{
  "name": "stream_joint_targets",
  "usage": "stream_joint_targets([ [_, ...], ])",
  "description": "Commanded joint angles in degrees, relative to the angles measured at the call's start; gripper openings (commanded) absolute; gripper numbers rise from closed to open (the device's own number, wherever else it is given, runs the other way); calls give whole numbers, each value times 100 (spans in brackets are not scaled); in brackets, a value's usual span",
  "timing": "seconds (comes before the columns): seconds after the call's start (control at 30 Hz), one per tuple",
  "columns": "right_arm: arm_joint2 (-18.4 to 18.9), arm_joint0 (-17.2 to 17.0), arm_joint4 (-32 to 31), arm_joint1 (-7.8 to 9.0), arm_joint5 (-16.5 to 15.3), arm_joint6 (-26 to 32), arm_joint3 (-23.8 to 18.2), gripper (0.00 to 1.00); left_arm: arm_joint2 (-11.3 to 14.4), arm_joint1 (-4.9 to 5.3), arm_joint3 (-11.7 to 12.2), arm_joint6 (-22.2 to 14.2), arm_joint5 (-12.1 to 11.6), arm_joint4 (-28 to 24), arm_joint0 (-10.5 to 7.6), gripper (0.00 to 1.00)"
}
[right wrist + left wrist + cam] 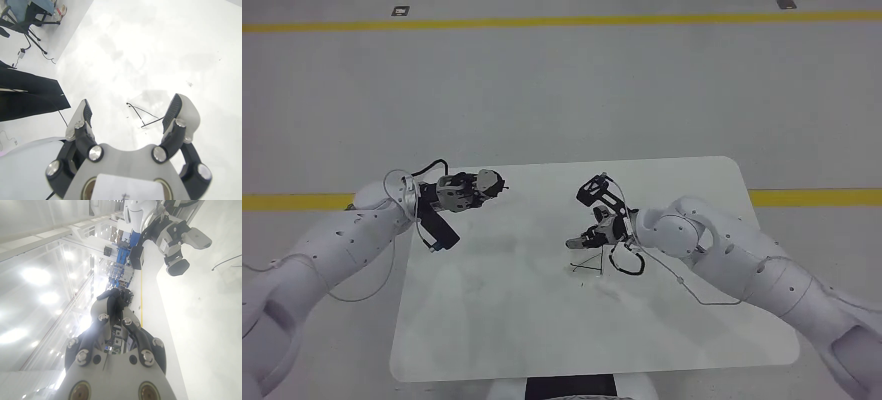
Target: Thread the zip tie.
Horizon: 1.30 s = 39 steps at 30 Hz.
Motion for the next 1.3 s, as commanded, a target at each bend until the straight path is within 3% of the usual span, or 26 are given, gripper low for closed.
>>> stream_joint_targets([
  [0.0,0,0,1,0,0,0,0,100,0,0,0,0,0,0,0,0],
  [0.73,100,-122,-28,-19,92,-73,-79,100,0,0,0,0,0,0,0,0],
  [0.8,124,-129,-192,-30,330,136,-131,100,0,0,0,0,0,0,0,0],
  [0.93,135,-162,-138,-101,1369,766,-241,100,0,0,0,0,0,0,0,0],
  [1.1,74,-101,-130,-257,2400,1412,-262,100,0,0,0,0,0,0,0,0],
  [1.13,70,-84,-120,-288,2543,1479,-283,100,0,0,0,0,0,0,0,0],
  [1.27,80,-42,-178,-405,2556,1823,-65,100,0,0,0,0,0,0,0,0],
])
